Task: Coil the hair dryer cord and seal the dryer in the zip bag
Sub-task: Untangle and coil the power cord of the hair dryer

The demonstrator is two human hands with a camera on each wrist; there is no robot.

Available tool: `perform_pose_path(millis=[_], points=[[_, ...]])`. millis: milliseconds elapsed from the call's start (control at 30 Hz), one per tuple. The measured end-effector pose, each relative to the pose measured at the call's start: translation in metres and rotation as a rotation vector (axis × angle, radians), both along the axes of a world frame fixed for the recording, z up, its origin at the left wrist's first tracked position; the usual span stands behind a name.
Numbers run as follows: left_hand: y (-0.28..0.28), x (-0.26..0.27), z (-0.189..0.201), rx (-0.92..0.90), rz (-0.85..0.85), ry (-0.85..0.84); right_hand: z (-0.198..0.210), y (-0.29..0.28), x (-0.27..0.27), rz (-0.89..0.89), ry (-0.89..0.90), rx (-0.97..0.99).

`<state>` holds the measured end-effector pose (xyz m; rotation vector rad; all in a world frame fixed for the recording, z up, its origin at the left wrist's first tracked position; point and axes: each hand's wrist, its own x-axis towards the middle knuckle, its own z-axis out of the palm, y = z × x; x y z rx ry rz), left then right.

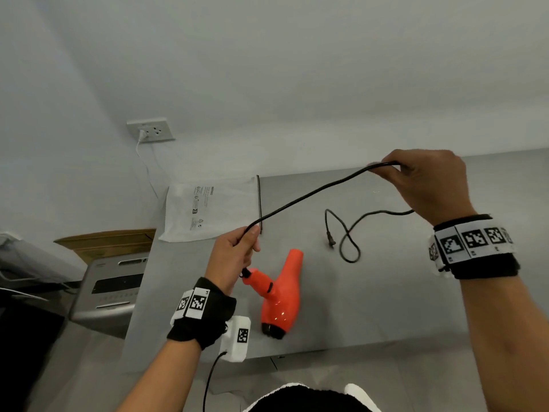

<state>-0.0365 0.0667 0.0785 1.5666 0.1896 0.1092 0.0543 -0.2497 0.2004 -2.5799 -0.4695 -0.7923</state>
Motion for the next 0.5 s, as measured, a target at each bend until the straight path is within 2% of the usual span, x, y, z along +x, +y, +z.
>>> perform_pose_path(millis=[100, 233, 400, 500], points=[[-0.008, 0.001, 0.008, -0.147, -0.043, -0.004, -0.012, 0.001, 0.006, -0.024, 0.121, -0.008], [-0.020, 0.004, 0.019, -0.233, -0.134, -0.018, -0.056, 0.017, 0.013, 0.110, 0.511, -0.019], [-0.030, 0.005, 0.021, -0.269, -0.151, -0.059, -0.106, 0.067, -0.018, 0.159, 0.609, 0.142], [-0.038, 0.005, 0.020, -0.272, -0.175, -0.112, -0.133, 0.092, -0.038, 0.184, 0.746, 0.000]])
